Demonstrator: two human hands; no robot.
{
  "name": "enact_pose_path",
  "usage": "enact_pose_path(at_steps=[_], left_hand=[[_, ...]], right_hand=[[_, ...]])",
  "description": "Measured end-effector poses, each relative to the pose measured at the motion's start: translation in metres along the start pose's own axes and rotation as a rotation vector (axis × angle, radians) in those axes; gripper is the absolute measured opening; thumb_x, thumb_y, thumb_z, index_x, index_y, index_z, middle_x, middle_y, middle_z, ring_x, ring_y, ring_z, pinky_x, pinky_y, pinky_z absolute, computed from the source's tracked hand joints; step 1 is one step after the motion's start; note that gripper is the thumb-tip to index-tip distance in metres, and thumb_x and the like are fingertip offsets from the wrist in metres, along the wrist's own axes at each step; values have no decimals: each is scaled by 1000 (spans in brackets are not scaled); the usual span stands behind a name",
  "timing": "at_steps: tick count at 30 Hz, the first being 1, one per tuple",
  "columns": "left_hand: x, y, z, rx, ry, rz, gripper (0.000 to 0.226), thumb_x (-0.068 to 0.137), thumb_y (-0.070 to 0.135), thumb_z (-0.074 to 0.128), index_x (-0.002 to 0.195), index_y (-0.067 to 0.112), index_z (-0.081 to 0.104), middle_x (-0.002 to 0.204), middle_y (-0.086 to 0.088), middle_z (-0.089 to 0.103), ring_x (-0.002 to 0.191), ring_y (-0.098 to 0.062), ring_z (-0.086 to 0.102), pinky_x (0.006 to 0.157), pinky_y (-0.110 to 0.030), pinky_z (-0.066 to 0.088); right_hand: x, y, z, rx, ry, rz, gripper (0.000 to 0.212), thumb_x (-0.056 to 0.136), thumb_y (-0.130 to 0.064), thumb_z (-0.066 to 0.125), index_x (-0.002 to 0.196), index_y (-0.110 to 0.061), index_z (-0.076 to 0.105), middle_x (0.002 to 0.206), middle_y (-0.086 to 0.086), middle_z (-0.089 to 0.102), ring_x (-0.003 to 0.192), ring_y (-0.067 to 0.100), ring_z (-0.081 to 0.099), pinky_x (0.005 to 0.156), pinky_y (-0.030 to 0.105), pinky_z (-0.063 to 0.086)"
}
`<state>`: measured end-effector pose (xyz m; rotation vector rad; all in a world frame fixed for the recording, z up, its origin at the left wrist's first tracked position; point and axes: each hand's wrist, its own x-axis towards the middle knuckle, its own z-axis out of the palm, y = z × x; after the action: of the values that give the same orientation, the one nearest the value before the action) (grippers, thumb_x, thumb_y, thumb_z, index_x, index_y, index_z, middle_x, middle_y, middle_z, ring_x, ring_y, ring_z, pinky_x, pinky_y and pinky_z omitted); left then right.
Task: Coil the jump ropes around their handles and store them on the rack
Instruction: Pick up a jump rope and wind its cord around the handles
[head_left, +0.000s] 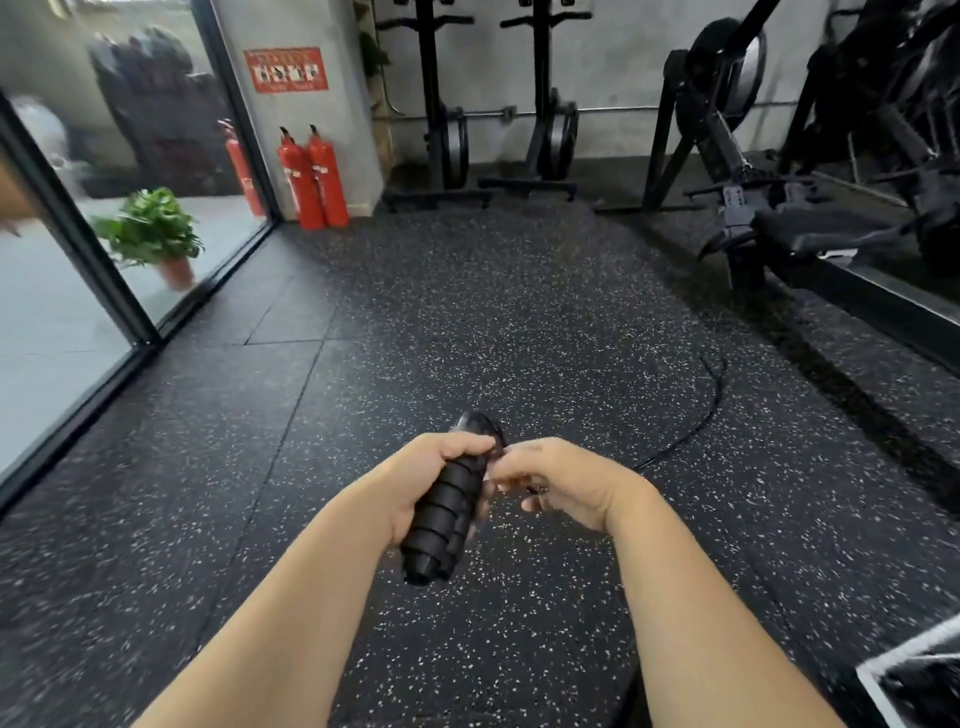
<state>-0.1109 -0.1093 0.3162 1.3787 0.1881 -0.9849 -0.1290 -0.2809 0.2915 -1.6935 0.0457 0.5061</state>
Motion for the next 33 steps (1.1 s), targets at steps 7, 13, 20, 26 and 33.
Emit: enact_pose_path(at_steps=[7, 13, 20, 26, 33], left_hand=[[-21, 22, -26, -160, -363, 58, 64, 63, 27, 81, 119, 4, 62, 85, -11, 59, 60, -21, 55, 64, -33, 49], [-24, 32, -50, -512, -104, 440, 41, 77, 31, 58, 110, 8, 51, 82, -4, 55, 58, -15, 52, 62, -30, 49], [-29, 30, -90, -868, 249, 654, 18, 84, 27, 60, 85, 11, 51, 74, -2, 58, 56, -14, 55, 55, -25, 50], [-7, 19, -45, -419, 211, 209, 26, 82, 24, 64, 97, 4, 56, 86, -17, 66, 52, -21, 60, 51, -30, 55], [-5, 24, -49, -416, 174, 267, 28, 72, 27, 66, 91, 6, 61, 78, -8, 62, 56, -21, 62, 55, -31, 55]], right_hand=[[46, 2, 13, -188, 330, -214, 42, 90, -5, 56, 129, -17, 48, 117, -6, 50, 111, 13, 46, 89, 14, 39], [71, 31, 12, -406, 462, 3, 18, 96, -7, 44, 93, -20, 56, 94, 1, 64, 73, 16, 55, 64, 29, 45], [67, 41, 1, -663, 578, 130, 18, 97, -29, 51, 84, -20, 59, 81, -1, 62, 78, 22, 58, 74, 36, 47], [63, -4, 43, -676, 435, -149, 25, 93, -27, 55, 69, -22, 55, 69, -4, 61, 66, 20, 54, 58, 32, 40], [64, -3, 43, -786, 216, -85, 22, 92, -32, 46, 74, -28, 58, 80, -7, 63, 85, 19, 55, 85, 39, 41]])
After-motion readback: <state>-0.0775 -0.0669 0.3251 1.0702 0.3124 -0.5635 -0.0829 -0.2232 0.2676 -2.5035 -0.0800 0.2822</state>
